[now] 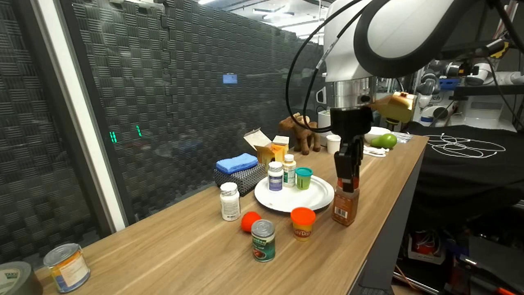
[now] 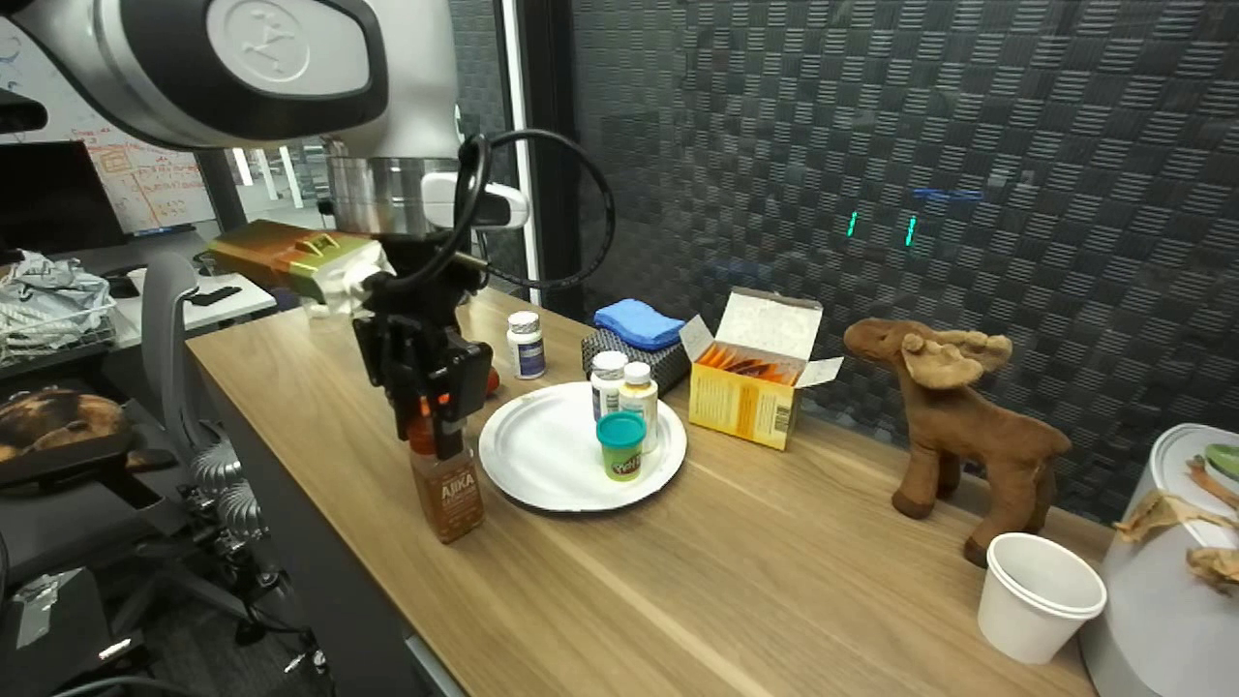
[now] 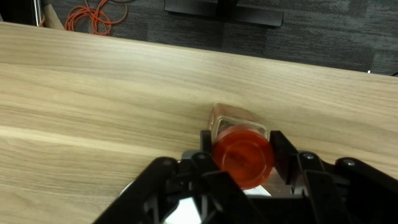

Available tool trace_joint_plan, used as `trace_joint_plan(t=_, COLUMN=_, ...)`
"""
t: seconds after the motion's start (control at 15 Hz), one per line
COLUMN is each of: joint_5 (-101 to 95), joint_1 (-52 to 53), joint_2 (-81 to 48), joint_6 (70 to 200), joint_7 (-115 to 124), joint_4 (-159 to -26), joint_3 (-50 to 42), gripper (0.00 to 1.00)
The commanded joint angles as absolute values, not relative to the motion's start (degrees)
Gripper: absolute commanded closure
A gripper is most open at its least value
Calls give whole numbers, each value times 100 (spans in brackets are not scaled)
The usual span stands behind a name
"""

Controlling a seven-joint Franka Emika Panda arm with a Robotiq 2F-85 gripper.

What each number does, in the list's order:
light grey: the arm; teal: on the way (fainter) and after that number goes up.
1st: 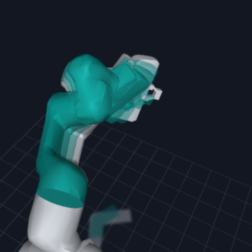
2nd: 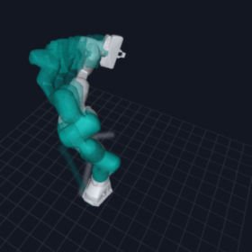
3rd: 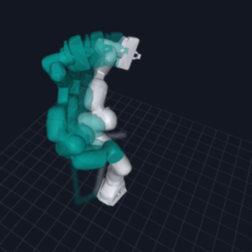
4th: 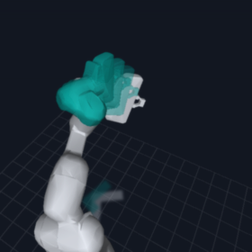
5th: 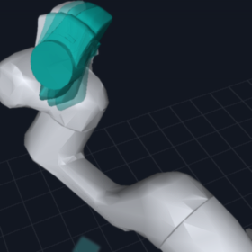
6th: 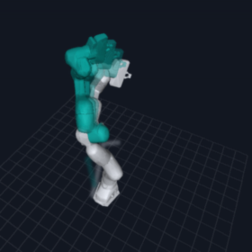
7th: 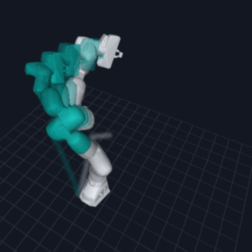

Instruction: Put the bottles on the tray

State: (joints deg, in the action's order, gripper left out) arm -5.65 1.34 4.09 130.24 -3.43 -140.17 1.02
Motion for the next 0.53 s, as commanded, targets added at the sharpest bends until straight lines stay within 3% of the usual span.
trace_joint_plan(t=0.0, joint_5=-799, joint_1=160, joint_2=835, joint_6=12231, joint_7=-156, joint_4=-13816, joint_3=181, gripper=76)
trace_joint_plan(t=0.47, joint_5=-591, joint_1=256, joint_2=600, joint_6=11855, joint_7=-633, joint_4=-13006, joint_3=218, gripper=76)
